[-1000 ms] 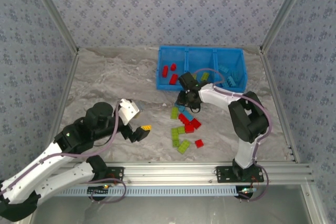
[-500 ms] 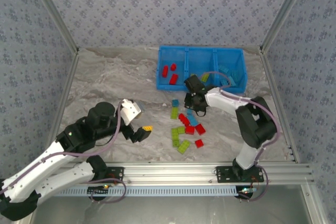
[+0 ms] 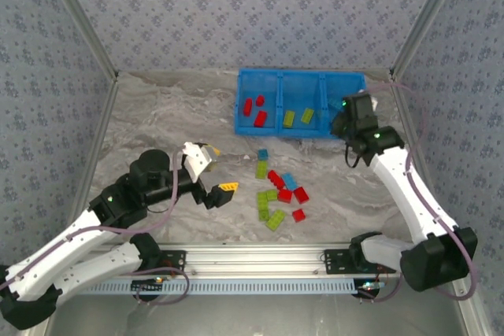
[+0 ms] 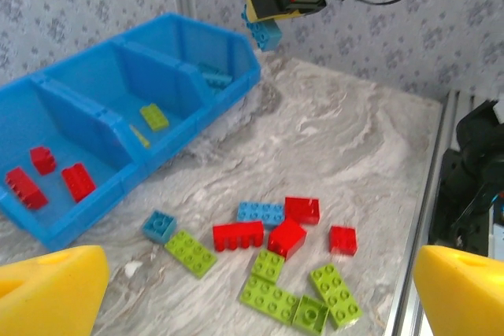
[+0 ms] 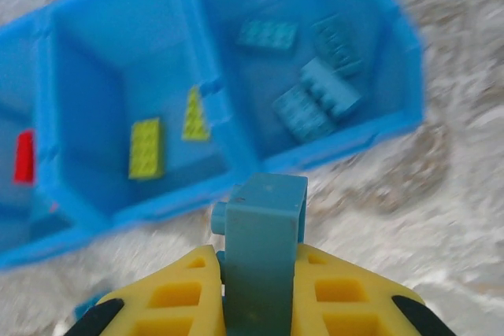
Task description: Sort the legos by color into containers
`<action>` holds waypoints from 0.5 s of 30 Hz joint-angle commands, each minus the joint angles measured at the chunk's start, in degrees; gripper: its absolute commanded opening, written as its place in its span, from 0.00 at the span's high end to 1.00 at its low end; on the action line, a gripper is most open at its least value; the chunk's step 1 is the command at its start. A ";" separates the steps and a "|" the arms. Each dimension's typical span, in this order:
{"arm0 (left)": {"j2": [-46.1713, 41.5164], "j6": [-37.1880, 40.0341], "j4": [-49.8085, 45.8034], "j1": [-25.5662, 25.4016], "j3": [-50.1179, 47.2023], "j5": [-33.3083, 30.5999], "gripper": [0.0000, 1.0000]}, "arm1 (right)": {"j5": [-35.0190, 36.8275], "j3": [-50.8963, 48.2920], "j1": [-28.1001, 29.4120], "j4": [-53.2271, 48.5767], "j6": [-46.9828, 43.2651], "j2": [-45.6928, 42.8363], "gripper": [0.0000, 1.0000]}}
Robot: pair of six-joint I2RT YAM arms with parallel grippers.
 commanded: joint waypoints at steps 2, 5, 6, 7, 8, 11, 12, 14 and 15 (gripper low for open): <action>0.87 -3.32 7.82 -0.28 -0.20 2.73 0.01 | -6.42 8.11 -8.57 1.84 -8.18 11.96 0.84; 2.33 -5.27 7.85 -0.26 0.33 2.57 0.01 | -9.32 14.01 -10.81 1.95 -9.22 21.64 0.83; 2.75 -5.84 7.56 -0.33 0.65 2.17 0.01 | -9.06 16.66 -11.19 3.48 -9.32 25.51 0.80; 3.19 -6.44 7.25 -0.31 0.83 1.67 0.01 | -8.74 19.11 -11.46 2.95 -9.20 28.31 0.78; 3.64 -7.24 6.91 -0.35 1.07 0.93 0.01 | -8.61 21.54 -11.73 2.54 -8.93 31.04 0.75; 4.91 -11.22 5.45 -0.35 1.90 -3.77 0.01 | -9.10 28.53 -12.39 0.49 -7.99 38.48 0.68; 5.57 -13.50 4.31 -0.36 2.44 -6.40 0.01 | -9.53 30.79 -12.36 -0.53 -7.94 40.30 0.65; 7.42 -17.96 1.09 -0.35 3.79 -12.46 0.01 | -9.63 34.02 -12.29 -2.58 -7.90 42.19 0.55; 8.54 -20.24 -0.84 -0.29 4.63 -15.57 0.01 | -9.37 35.26 -12.27 -3.50 -7.89 42.39 0.53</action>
